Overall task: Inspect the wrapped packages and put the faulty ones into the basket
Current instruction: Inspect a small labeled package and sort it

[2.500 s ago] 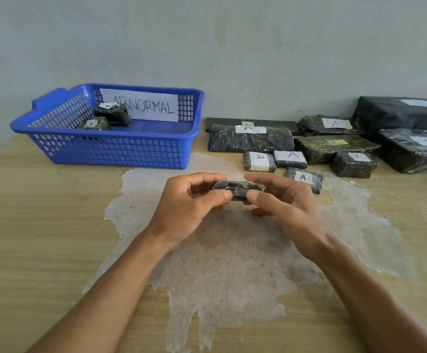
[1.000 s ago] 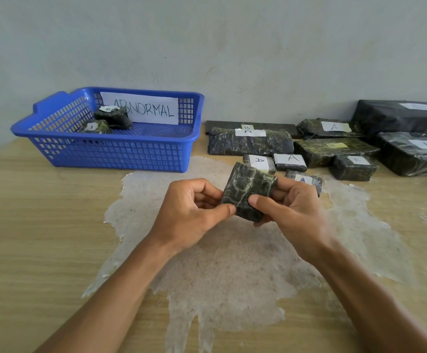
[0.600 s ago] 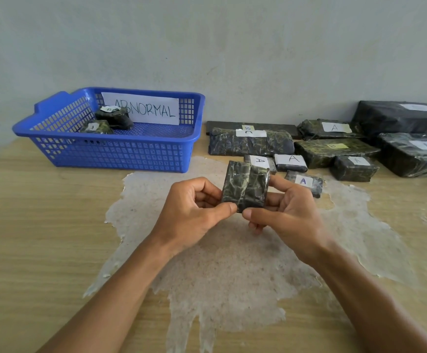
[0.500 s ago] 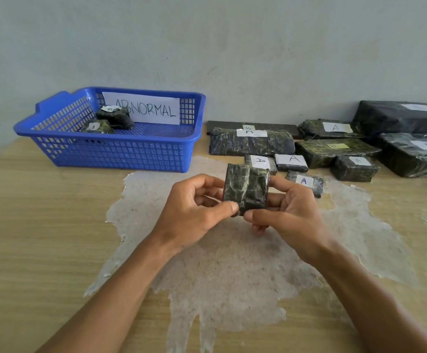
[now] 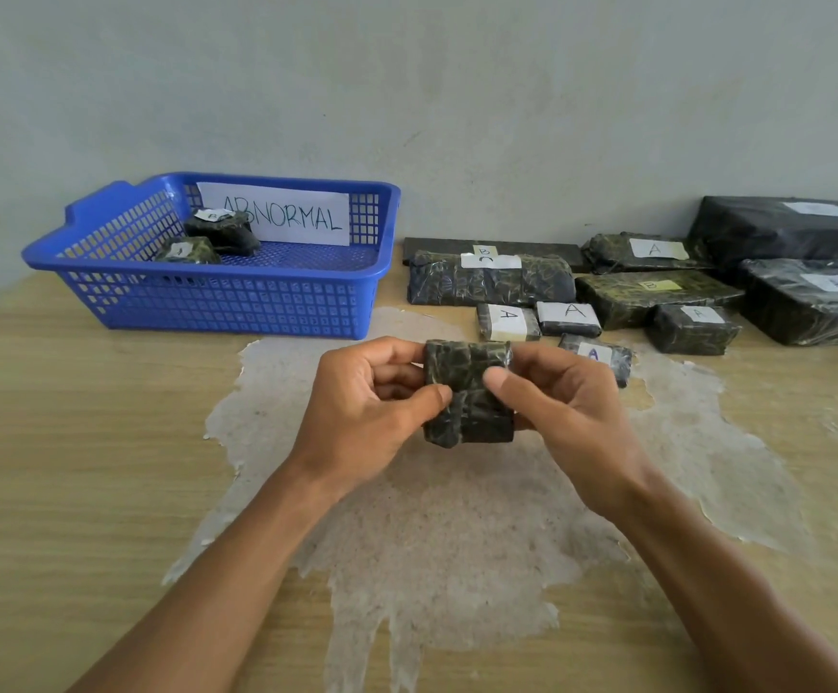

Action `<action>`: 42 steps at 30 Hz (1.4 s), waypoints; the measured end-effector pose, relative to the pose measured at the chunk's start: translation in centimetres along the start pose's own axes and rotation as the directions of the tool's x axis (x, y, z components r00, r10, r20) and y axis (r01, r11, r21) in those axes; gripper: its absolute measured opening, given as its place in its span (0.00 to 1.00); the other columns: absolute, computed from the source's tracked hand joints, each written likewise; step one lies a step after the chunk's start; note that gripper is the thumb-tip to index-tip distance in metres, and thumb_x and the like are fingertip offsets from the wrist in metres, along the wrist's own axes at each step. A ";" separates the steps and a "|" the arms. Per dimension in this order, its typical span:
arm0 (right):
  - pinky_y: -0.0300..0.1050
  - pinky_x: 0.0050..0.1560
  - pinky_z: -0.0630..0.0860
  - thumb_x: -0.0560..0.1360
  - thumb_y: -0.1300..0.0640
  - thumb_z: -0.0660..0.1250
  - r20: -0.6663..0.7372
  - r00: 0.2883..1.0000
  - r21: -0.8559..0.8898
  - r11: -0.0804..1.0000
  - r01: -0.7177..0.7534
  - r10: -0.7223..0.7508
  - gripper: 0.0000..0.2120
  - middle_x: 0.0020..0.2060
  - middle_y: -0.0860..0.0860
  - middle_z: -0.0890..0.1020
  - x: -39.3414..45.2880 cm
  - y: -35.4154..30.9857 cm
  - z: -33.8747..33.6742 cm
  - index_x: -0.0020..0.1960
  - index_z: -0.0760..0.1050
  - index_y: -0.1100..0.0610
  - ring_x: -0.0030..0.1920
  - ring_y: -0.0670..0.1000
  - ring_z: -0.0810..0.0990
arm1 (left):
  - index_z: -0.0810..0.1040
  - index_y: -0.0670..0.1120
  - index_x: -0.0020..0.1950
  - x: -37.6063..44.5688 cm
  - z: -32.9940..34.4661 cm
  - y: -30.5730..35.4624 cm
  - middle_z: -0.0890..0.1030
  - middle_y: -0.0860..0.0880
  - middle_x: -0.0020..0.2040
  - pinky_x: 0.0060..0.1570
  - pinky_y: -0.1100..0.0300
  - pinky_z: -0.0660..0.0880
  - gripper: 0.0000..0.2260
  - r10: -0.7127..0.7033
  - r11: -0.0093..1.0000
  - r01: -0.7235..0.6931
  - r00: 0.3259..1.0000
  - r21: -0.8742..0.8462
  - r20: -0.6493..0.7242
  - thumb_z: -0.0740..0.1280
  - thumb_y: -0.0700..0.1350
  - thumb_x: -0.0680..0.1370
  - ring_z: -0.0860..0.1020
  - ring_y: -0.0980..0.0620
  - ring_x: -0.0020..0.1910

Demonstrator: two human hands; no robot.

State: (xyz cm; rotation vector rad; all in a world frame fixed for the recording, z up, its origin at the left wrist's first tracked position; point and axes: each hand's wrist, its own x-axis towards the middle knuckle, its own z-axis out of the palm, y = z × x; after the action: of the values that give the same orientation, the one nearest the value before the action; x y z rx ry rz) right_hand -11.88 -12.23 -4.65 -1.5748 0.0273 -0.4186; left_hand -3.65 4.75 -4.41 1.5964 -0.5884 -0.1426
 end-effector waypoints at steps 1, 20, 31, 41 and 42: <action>0.45 0.45 0.83 0.78 0.64 0.69 -0.025 1.000 -0.002 1.000 0.008 -0.008 0.05 0.42 0.53 0.87 0.0 0.0 0.0 0.50 0.83 0.59 0.44 0.51 0.87 | 0.84 0.46 0.51 0.0 0.1 0.0 0.87 0.46 0.41 0.44 0.51 0.84 0.12 0.000 1.000 0.000 1.000 0.007 0.006 0.75 0.32 0.72 0.86 0.46 0.41; 0.49 0.47 0.84 0.78 0.67 0.69 -0.011 0.996 -0.126 0.988 0.091 -0.094 0.10 0.47 0.54 0.88 0.0 0.5 -0.2 0.54 0.85 0.56 0.50 0.56 0.86 | 0.86 0.46 0.55 0.1 -0.6 0.5 0.86 0.52 0.44 0.41 0.63 0.81 0.12 0.134 0.981 -0.132 0.991 0.142 -0.008 0.75 0.36 0.73 0.84 0.56 0.41; 0.52 0.42 0.84 0.71 0.49 0.74 -0.167 0.976 -0.048 0.988 -0.150 0.140 0.15 0.42 0.57 0.86 -0.1 -0.3 -0.1 0.49 0.83 0.59 0.42 0.55 0.86 | 0.86 0.40 0.49 -0.3 -0.2 0.4 0.83 0.49 0.41 0.41 0.70 0.76 0.11 0.552 0.785 -0.499 0.832 0.367 -0.051 0.79 0.34 0.68 0.80 0.56 0.37; 0.48 0.40 0.84 0.78 0.55 0.69 -0.110 0.968 0.050 0.974 -0.221 0.225 0.12 0.39 0.58 0.86 -0.2 -0.8 0.7 0.44 0.83 0.64 0.40 0.54 0.87 | 0.87 0.40 0.49 -0.6 0.8 -0.2 0.81 0.47 0.44 0.45 0.73 0.75 0.12 0.591 0.679 -0.597 0.790 0.428 0.164 0.80 0.35 0.66 0.78 0.58 0.41; 0.48 0.40 0.83 0.79 0.57 0.68 -0.118 0.968 0.035 0.975 -0.219 0.222 0.11 0.38 0.57 0.86 -0.2 -0.7 0.7 0.43 0.83 0.63 0.39 0.53 0.86 | 0.87 0.40 0.49 -0.7 0.8 -0.2 0.81 0.48 0.44 0.45 0.72 0.76 0.12 0.579 0.686 -0.593 0.796 0.423 0.176 0.80 0.36 0.66 0.78 0.57 0.42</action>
State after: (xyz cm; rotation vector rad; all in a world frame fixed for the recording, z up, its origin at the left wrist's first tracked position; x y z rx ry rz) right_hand -12.02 -11.44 -4.01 -1.5035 0.2885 -0.3378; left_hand -4.52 4.36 -4.88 1.7710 -1.2027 0.5013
